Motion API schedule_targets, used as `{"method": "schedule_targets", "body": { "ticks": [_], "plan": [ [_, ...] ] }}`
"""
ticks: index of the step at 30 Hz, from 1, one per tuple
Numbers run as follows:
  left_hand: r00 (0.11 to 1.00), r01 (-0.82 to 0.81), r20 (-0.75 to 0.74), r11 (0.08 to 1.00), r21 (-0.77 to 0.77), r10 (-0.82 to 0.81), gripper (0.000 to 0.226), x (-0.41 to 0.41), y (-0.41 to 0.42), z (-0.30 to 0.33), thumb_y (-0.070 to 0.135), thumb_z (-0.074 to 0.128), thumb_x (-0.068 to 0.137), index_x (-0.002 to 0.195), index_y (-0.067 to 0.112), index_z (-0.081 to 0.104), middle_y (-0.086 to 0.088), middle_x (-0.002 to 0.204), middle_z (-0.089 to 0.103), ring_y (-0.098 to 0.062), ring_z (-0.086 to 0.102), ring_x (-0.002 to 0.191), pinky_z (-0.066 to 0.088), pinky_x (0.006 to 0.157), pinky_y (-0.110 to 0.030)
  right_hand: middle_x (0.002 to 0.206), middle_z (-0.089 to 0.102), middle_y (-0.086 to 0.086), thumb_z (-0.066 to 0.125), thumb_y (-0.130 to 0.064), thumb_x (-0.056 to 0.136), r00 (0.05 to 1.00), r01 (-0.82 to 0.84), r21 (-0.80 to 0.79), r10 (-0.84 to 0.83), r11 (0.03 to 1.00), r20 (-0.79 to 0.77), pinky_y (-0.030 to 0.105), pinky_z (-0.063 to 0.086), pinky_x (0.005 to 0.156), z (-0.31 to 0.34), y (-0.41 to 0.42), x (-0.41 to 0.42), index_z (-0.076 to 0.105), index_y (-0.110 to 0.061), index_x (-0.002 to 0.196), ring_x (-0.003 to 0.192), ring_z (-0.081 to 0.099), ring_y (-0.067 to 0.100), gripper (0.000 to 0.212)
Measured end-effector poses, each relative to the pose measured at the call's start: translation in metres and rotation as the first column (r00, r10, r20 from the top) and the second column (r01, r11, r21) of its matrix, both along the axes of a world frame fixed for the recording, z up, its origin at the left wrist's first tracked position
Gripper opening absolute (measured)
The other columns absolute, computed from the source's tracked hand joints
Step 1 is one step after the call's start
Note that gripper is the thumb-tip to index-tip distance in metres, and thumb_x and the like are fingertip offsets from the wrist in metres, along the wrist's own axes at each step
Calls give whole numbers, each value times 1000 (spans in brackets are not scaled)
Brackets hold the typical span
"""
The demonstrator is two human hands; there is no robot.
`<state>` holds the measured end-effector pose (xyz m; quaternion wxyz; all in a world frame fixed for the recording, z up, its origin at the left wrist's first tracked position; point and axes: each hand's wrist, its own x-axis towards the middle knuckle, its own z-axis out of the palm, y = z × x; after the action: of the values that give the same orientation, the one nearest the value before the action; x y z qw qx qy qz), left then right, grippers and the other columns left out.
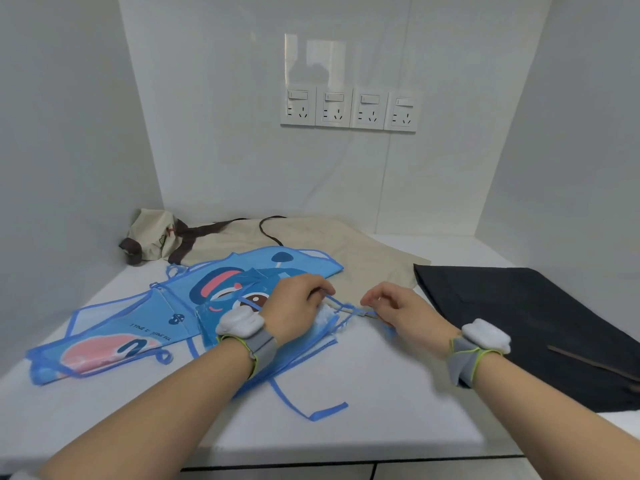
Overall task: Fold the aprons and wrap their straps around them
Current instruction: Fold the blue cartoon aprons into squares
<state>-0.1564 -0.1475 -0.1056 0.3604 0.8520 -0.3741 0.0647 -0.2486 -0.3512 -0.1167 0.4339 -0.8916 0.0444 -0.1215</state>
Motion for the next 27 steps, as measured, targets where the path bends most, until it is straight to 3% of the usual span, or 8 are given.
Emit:
{"method": "schedule_targets", "body": {
  "ticks": [2, 5, 8, 14, 18, 23, 25, 27],
  "plan": [
    [999, -15, -29, 1000, 19, 15, 24, 3, 9, 1, 6, 46, 95, 101, 20, 65, 5, 77, 60, -13, 55, 75, 44, 74, -29, 56, 55, -24, 49, -9, 96, 997, -20, -189, 6, 982, -72, 17, 35, 60, 1, -3, -5, 66, -24, 89, 55, 45, 0, 23],
    [998, -46, -41, 997, 62, 48, 25, 6, 27, -1, 2, 42, 91, 93, 22, 55, 0, 74, 58, -17, 51, 72, 43, 69, -35, 67, 56, -16, 51, -14, 93, 987, -46, -375, -17, 926, -162, 18, 37, 64, -2, -3, -11, 61, -33, 82, 65, 49, 1, 24],
    [994, -82, -58, 992, 94, 88, 29, 7, 43, -4, -4, 38, 85, 82, 20, 54, -7, 75, 62, -22, 50, 67, 43, 68, -37, 68, 53, -11, 50, -13, 92, 977, -61, -431, -34, 900, -210, 20, 38, 64, -4, 1, -16, 60, -33, 86, 65, 48, 4, 23],
    [978, -167, -89, 966, 198, 187, 38, 10, 58, -4, -7, 41, 78, 67, 17, 68, 1, 81, 69, -16, 54, 75, 37, 70, -25, 69, 53, -10, 47, -8, 89, 970, -64, -460, -54, 885, -238, 28, 41, 70, -3, 7, -17, 57, -33, 86, 71, 50, 15, 27],
    [977, -187, -57, 951, 245, 207, 39, 7, 60, -2, -4, 43, 82, 77, 14, 76, 0, 90, 71, -11, 51, 73, 32, 68, -23, 73, 55, -8, 47, -8, 87, 959, -57, -460, -79, 886, -271, 30, 44, 74, -2, 8, -16, 56, -32, 86, 77, 54, 19, 26],
    [974, -214, 142, 911, 353, 174, 35, 9, 51, 0, 11, 45, 89, 103, 22, 75, -4, 105, 65, -25, 59, 100, 41, 85, -28, 92, 61, -10, 53, -18, 90, 959, 38, -397, -144, 917, -243, 26, 42, 74, 9, 11, -9, 64, -23, 89, 89, 58, 15, 12],
    [961, -238, 223, 897, 374, 162, 34, 14, 38, -3, 16, 45, 92, 113, 23, 70, -5, 107, 58, -29, 57, 103, 43, 83, -32, 99, 66, -7, 61, -24, 88, 963, 39, -403, -142, 914, -229, 25, 45, 76, 13, 13, -5, 65, -21, 84, 90, 60, 14, 6],
    [947, -260, 276, 892, 369, 161, 33, 17, 22, -5, 18, 45, 94, 118, 24, 67, -4, 108, 55, -31, 57, 102, 47, 79, -35, 93, 66, -8, 68, -25, 83, 959, -19, -400, -96, 916, -266, 22, 45, 72, 15, 16, -2, 65, -22, 78, 82, 60, 12, 7]
  ]
}}
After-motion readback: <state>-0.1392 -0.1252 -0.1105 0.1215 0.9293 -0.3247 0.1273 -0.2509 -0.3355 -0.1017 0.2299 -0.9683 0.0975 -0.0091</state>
